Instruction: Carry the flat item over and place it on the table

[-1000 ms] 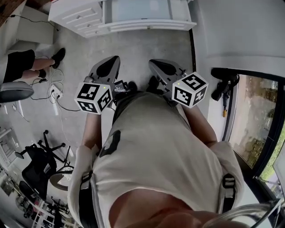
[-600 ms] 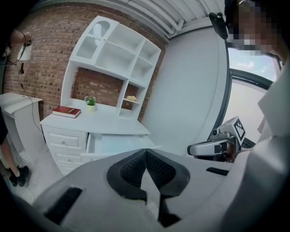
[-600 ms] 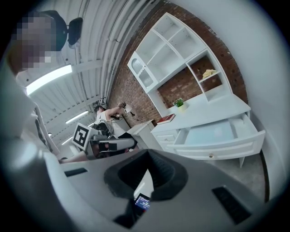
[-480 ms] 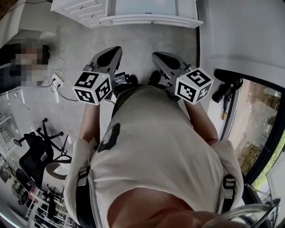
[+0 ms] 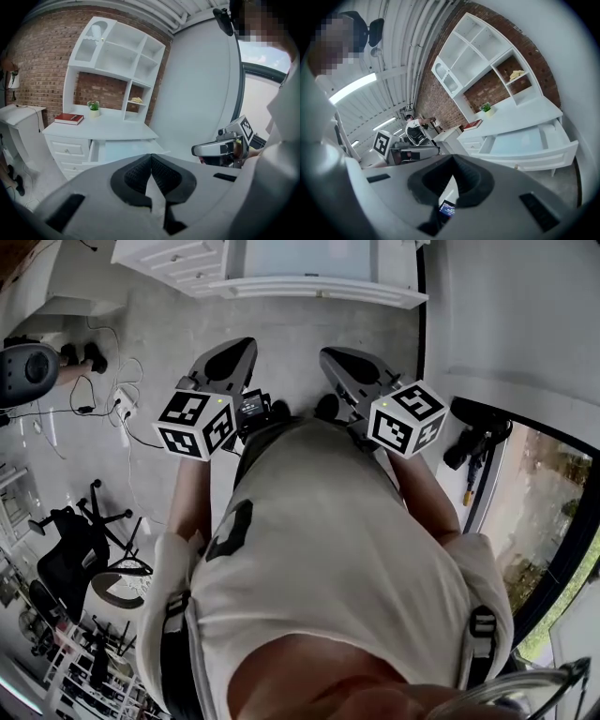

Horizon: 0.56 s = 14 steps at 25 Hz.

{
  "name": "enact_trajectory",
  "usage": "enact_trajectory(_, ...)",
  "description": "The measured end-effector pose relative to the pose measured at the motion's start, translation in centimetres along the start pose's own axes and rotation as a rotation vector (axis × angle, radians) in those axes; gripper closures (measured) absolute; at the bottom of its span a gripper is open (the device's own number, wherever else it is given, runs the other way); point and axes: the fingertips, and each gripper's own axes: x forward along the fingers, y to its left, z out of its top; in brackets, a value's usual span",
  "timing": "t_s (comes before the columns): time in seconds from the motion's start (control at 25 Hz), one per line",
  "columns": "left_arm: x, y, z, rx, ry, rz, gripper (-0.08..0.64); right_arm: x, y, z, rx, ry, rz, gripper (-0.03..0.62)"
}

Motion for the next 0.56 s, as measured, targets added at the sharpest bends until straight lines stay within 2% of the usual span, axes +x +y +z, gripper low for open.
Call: enact_trajectory(0.56, 3.0, -1.6, 1.3, -0.011, -0.004, 0.045, 0.540, -1.5, -3.3, 1.8, -0.003, 0.006, 0.048, 0.583)
